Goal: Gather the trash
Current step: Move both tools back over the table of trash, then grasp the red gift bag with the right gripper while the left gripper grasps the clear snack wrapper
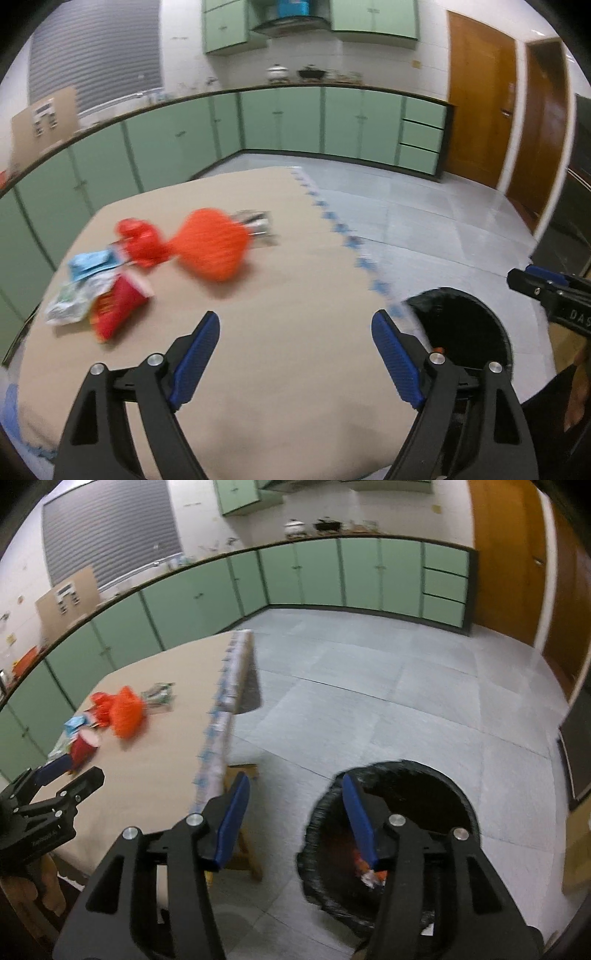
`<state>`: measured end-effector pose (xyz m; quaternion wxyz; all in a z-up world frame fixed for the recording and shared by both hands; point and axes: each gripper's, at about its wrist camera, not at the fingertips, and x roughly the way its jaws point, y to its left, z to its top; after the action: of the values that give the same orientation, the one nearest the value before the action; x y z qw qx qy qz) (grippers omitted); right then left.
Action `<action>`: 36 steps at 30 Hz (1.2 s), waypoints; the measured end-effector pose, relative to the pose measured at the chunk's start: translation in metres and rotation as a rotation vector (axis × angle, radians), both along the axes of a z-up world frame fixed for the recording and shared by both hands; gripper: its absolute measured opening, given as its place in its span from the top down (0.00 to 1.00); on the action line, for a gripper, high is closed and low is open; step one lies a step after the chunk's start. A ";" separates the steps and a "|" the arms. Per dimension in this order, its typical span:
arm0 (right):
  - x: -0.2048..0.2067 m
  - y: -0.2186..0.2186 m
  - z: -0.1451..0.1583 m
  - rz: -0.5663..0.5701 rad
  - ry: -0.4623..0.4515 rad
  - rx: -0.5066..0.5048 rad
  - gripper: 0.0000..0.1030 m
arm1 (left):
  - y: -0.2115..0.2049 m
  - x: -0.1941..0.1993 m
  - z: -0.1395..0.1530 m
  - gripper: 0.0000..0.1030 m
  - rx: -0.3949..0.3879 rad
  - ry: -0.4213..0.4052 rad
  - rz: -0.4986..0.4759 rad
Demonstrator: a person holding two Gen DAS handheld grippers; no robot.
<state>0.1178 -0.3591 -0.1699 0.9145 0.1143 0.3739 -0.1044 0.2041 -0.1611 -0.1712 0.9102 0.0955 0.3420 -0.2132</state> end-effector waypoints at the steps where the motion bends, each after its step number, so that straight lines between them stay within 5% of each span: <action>1: 0.004 0.006 0.002 0.013 -0.001 0.000 0.49 | 0.012 0.001 0.001 0.20 0.001 -0.002 0.020; 11: 0.060 0.127 0.014 0.246 -0.035 -0.043 0.37 | 0.147 0.018 0.006 0.19 0.004 -0.007 0.276; 18: 0.106 0.223 0.004 0.430 -0.055 -0.058 0.18 | 0.220 0.030 0.000 0.19 0.016 -0.004 0.398; 26: 0.153 0.297 -0.019 0.555 -0.047 -0.147 0.08 | 0.262 0.053 -0.013 0.19 0.012 0.001 0.440; 36: 0.191 0.329 -0.044 0.594 -0.010 -0.269 0.05 | 0.279 0.076 -0.019 0.20 -0.009 0.017 0.440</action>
<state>0.3093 -0.0302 -0.2140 0.9136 -0.1209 0.3695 0.1190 0.2805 0.1179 -0.1903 0.9324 0.0128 0.3611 -0.0118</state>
